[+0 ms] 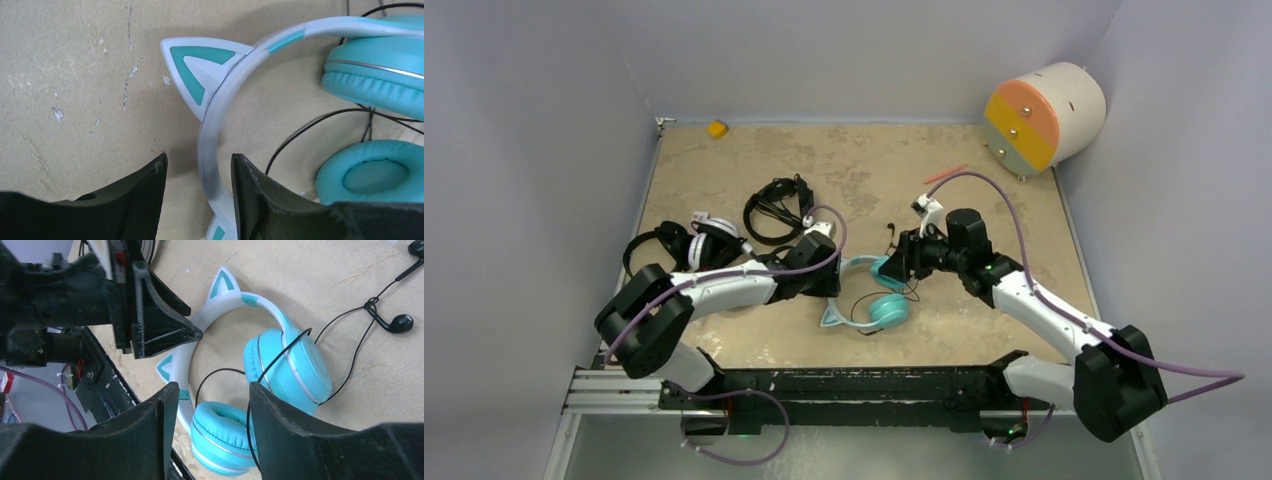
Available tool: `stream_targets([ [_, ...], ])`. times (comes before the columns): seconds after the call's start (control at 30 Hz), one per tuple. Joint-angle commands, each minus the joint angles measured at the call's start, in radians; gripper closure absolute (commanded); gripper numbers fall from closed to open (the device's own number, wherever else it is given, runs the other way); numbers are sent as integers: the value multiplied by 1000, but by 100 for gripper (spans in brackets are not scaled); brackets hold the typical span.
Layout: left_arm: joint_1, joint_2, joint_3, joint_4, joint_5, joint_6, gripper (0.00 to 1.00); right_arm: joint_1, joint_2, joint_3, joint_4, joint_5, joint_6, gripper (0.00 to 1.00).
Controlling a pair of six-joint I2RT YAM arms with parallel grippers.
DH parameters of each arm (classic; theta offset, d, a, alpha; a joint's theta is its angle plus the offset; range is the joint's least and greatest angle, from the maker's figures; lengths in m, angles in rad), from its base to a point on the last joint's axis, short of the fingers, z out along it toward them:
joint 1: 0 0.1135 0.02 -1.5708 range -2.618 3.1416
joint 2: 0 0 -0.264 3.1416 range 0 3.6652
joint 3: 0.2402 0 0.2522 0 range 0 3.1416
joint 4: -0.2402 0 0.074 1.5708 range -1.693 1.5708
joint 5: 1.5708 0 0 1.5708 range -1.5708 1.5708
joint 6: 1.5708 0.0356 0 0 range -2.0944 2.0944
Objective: Wrap the headphones
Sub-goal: Place the headphones at the center of the board, then pick up the headphones from the center of the board.
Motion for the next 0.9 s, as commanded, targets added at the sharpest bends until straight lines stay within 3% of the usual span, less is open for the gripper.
stream_targets([
  [0.0,-16,72,81,-126,-42,-75,58,2,-33,4,-4,23,-15,43],
  [0.07,-32,114,120,-191,-84,-94,66,2,-42,5,-11,31,-16,42],
  [0.23,-65,198,159,-286,-183,-139,71,3,-89,14,-56,74,-31,39],
  [0.47,-68,263,156,-271,-198,-152,100,2,-170,26,-138,122,-54,25],
  [0.57,-69,216,164,-294,-260,-138,100,3,-218,20,-199,140,-55,22],
  [0.7,-64,78,201,-366,-351,-95,100,3,-348,-19,-215,285,-9,21],
  [0.87,-26,-45,309,-486,-338,-31,100,2,-492,-58,-228,370,-2,20],
])
